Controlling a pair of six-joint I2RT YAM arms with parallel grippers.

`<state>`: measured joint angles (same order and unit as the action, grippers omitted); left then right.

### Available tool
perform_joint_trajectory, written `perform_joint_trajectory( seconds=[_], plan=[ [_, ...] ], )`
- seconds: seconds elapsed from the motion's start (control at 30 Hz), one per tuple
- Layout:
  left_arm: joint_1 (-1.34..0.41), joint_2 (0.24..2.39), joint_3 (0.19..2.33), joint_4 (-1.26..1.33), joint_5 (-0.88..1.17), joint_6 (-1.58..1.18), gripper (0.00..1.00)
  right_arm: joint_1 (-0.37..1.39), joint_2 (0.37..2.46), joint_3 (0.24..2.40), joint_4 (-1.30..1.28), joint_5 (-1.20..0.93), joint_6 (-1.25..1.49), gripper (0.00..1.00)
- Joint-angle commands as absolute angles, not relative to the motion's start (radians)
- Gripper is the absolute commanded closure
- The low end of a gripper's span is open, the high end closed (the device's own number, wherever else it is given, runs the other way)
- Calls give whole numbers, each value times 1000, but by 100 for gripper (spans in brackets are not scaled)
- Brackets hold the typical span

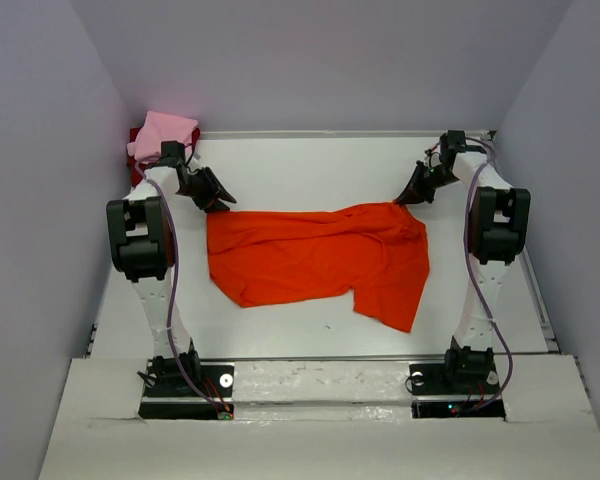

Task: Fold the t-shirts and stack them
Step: Fold the flattened tshirt in 1/3 of the way

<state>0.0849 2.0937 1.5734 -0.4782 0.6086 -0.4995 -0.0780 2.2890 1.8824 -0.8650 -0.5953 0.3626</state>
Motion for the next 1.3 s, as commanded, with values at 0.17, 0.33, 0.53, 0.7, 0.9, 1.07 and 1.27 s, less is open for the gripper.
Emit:
perform_joint_trajectory(
  seconds=[0.17, 0.33, 0.53, 0.7, 0.9, 1.07, 1.27],
  plan=[
    [80, 2085, 1663, -621, 558, -477, 61, -74, 2286, 1939, -893, -607, 347, 100],
    [74, 2066, 1661, -647, 589, -479, 99, -74, 2287, 1936, -890, -609, 347, 100],
    [31, 2054, 1615, -681, 580, -474, 100, -74, 2283, 1936, -891, -604, 341, 100],
    [5, 2043, 1577, -673, 575, -485, 100, -74, 2278, 1933, -893, -603, 337, 100],
    [-49, 2046, 1511, -643, 574, -499, 100, -74, 2275, 1950, -900, -623, 342, 100],
    [-49, 2078, 1497, -621, 548, -499, 100, -64, 2252, 1996, -931, -653, 344, 100],
    [-49, 2132, 1516, -618, 512, -503, 100, -54, 2157, 1948, -951, -701, 348, 100]
  ],
)
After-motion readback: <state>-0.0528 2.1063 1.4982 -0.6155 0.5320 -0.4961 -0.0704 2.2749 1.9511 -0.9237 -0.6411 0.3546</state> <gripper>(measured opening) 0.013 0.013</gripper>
